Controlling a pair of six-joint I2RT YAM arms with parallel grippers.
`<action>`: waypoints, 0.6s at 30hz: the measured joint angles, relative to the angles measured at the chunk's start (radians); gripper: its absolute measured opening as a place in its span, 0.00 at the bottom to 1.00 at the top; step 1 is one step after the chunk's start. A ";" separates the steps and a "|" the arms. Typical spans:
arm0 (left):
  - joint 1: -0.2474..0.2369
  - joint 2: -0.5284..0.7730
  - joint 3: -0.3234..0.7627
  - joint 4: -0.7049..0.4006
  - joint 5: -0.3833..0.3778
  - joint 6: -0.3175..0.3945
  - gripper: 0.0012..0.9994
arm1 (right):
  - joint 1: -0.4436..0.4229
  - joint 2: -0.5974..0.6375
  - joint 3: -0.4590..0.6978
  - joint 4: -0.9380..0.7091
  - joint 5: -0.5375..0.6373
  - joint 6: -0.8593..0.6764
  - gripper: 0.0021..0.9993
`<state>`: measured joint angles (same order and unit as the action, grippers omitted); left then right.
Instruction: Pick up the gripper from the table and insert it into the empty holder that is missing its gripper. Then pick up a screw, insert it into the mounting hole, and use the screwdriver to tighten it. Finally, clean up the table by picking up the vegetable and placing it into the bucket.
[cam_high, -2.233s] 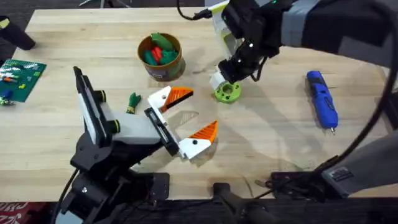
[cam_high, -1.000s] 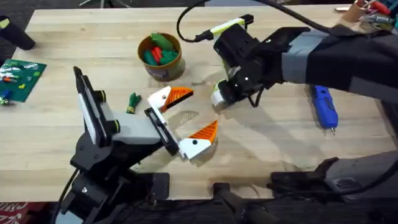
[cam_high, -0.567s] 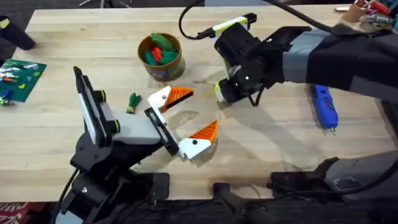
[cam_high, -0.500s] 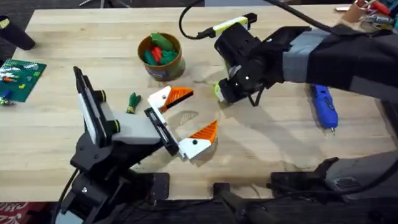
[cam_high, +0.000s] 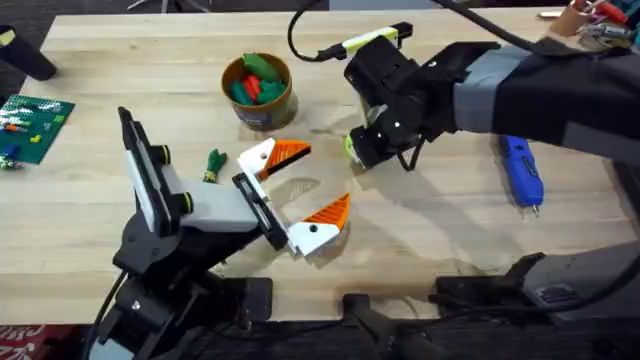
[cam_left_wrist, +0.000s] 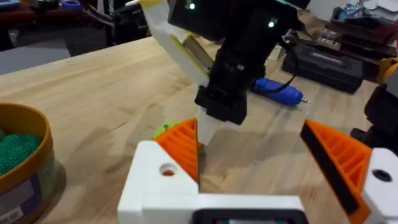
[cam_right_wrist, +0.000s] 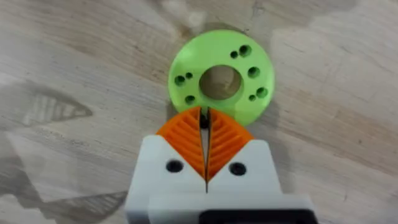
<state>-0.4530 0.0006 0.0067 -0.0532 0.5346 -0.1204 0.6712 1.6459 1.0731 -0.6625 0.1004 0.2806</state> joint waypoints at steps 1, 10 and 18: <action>0.000 0.000 0.000 0.000 0.000 0.000 0.98 | 0.000 0.000 0.002 -0.002 0.000 0.000 0.00; 0.000 0.000 0.000 0.000 0.000 0.000 0.98 | -0.048 -0.038 0.104 -0.102 -0.015 -0.020 0.00; 0.000 0.000 0.000 0.000 0.000 0.000 0.98 | -0.086 -0.140 0.216 -0.147 -0.015 -0.038 0.00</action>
<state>-0.4530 0.0006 0.0067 -0.0532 0.5346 -0.1204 0.5850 1.5060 1.2887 -0.8092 0.0851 0.2430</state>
